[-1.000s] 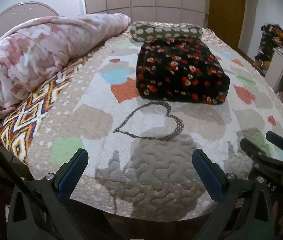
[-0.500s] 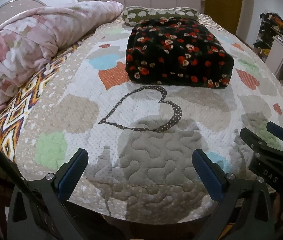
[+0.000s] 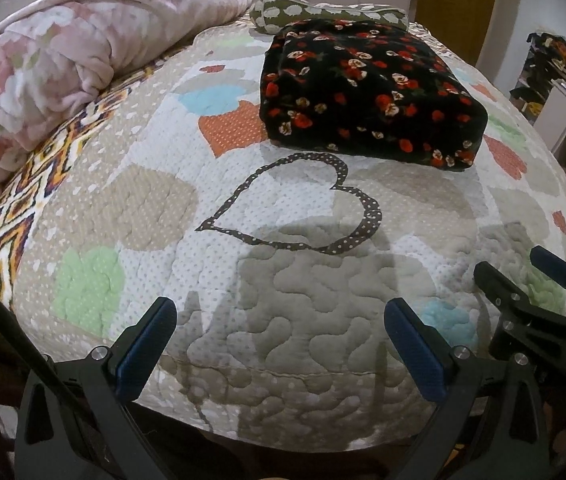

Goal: Fold large clothes

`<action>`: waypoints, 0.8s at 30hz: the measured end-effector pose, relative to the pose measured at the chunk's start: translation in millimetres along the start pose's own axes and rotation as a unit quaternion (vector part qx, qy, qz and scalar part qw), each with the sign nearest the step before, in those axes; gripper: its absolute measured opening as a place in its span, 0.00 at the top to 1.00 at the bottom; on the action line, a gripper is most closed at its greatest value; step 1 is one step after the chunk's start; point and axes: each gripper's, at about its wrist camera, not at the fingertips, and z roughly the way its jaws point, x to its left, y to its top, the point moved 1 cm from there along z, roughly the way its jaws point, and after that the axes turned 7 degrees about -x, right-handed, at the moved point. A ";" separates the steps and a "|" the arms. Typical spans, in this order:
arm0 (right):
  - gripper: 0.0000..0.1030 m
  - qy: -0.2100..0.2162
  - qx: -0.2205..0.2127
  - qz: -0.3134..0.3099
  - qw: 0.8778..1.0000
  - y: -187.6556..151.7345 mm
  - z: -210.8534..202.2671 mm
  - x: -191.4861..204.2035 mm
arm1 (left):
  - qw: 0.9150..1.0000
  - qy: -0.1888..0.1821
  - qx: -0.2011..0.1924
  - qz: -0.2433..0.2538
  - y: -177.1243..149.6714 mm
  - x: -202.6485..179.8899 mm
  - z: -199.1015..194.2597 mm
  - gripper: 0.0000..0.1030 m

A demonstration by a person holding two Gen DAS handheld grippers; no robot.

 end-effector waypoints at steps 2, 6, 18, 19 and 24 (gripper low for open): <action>0.19 -0.001 -0.001 -0.005 1.000 0.4 -0.3 3.6 | 1.000 -0.001 0.002 -0.003 -0.3 1.8 1.5 0.00; 0.19 0.000 0.000 -0.013 1.000 0.3 -0.1 9.5 | 1.000 -0.002 0.006 -0.008 -1.1 4.0 3.1 0.00; 0.19 -0.002 0.000 -0.012 1.000 -1.6 -0.4 10.0 | 1.000 -0.002 0.006 -0.008 -1.8 2.9 2.3 0.00; 0.19 -0.002 0.000 -0.011 1.000 -1.6 -0.6 9.6 | 1.000 -0.002 0.006 -0.008 -1.8 2.7 2.1 0.00; 0.18 -0.002 -0.002 -0.012 1.000 -1.6 -2.2 9.2 | 1.000 -0.002 0.006 -0.008 -2.0 1.8 1.4 0.00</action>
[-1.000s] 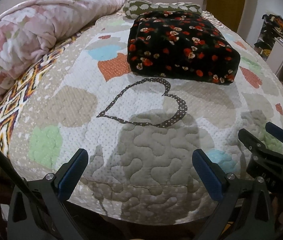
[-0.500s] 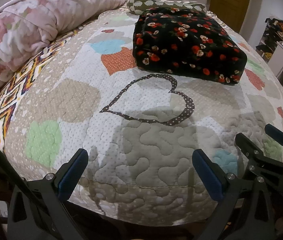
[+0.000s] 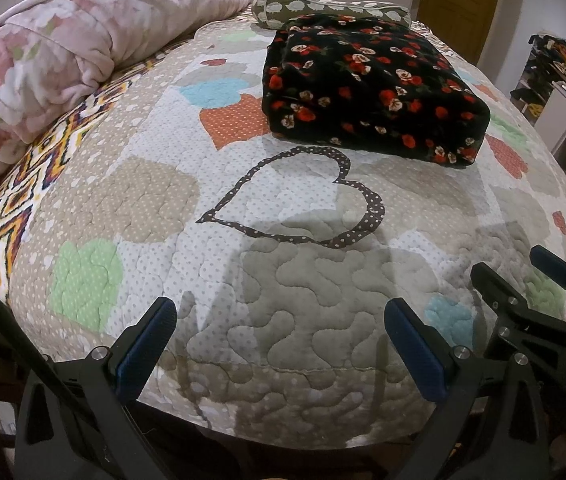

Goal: Fold large clothes

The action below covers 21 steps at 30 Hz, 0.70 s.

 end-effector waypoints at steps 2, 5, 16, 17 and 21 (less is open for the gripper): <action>0.18 0.000 0.000 -0.001 1.000 0.1 -0.5 0.5 | 1.000 0.000 0.000 0.000 -0.1 -0.1 -0.2 0.00; 0.18 0.000 -0.001 -0.001 1.000 0.3 -0.9 0.3 | 1.000 0.000 0.000 0.000 -0.3 -0.2 -0.5 0.00; 0.18 0.000 -0.006 -0.008 1.000 -0.1 -7.2 4.3 | 1.000 -0.007 0.000 0.000 -2.1 -4.7 -3.6 0.00; 0.18 0.000 -0.005 -0.009 1.000 0.2 -7.1 4.6 | 1.000 -0.007 0.000 0.001 -2.4 -5.2 -4.2 0.00; 0.18 0.002 0.000 -0.011 1.000 -0.1 -5.0 5.0 | 1.000 -0.011 -0.002 0.007 -2.7 -8.9 -6.6 0.00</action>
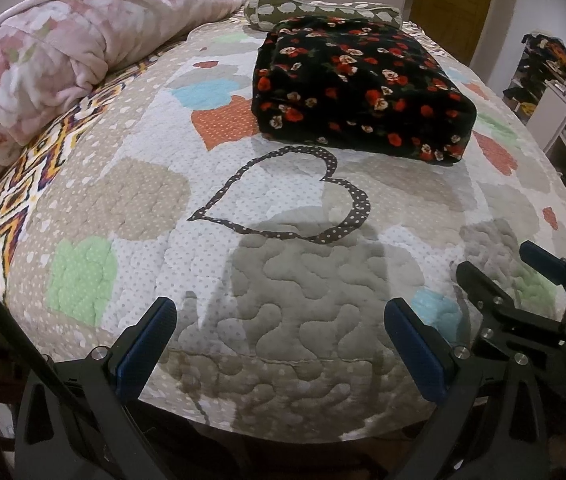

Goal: Fold large clothes

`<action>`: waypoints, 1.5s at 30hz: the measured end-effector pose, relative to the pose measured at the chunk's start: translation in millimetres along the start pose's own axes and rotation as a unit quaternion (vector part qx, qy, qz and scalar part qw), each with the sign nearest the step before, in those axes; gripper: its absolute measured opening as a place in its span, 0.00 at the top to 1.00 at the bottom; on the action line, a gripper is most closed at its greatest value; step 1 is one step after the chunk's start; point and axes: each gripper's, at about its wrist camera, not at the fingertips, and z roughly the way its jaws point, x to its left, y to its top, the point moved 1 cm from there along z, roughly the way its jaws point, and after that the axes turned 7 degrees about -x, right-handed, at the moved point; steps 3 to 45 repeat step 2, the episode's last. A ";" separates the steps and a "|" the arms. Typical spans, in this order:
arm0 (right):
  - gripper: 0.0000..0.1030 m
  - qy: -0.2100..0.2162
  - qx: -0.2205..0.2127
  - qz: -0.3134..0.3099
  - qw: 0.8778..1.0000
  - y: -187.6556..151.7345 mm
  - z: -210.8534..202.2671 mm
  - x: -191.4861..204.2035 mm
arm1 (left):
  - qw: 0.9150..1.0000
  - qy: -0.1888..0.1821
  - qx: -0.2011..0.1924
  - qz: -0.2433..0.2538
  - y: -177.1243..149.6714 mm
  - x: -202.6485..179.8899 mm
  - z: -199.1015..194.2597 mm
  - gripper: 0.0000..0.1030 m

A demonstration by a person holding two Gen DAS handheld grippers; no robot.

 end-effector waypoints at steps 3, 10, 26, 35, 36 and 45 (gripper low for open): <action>0.18 0.001 0.005 0.001 1.000 -0.3 1.9 -0.8 | 1.000 -0.002 -0.001 0.003 1.1 0.0 -0.1 0.00; 0.18 0.001 0.005 0.001 1.000 -0.3 1.9 -0.8 | 1.000 -0.002 -0.001 0.003 1.1 0.0 -0.1 0.00; 0.18 0.001 0.005 0.001 1.000 -0.3 1.9 -0.8 | 1.000 -0.002 -0.001 0.003 1.1 0.0 -0.1 0.00; 0.18 0.001 0.005 0.001 1.000 -0.3 1.9 -0.8 | 1.000 -0.002 -0.001 0.003 1.1 0.0 -0.1 0.00; 0.18 0.001 0.005 0.001 1.000 -0.3 1.9 -0.8 | 1.000 -0.002 -0.001 0.003 1.1 0.0 -0.1 0.00; 0.18 0.001 0.005 0.001 1.000 -0.3 1.9 -0.8 | 1.000 -0.002 -0.001 0.003 1.1 0.0 -0.1 0.00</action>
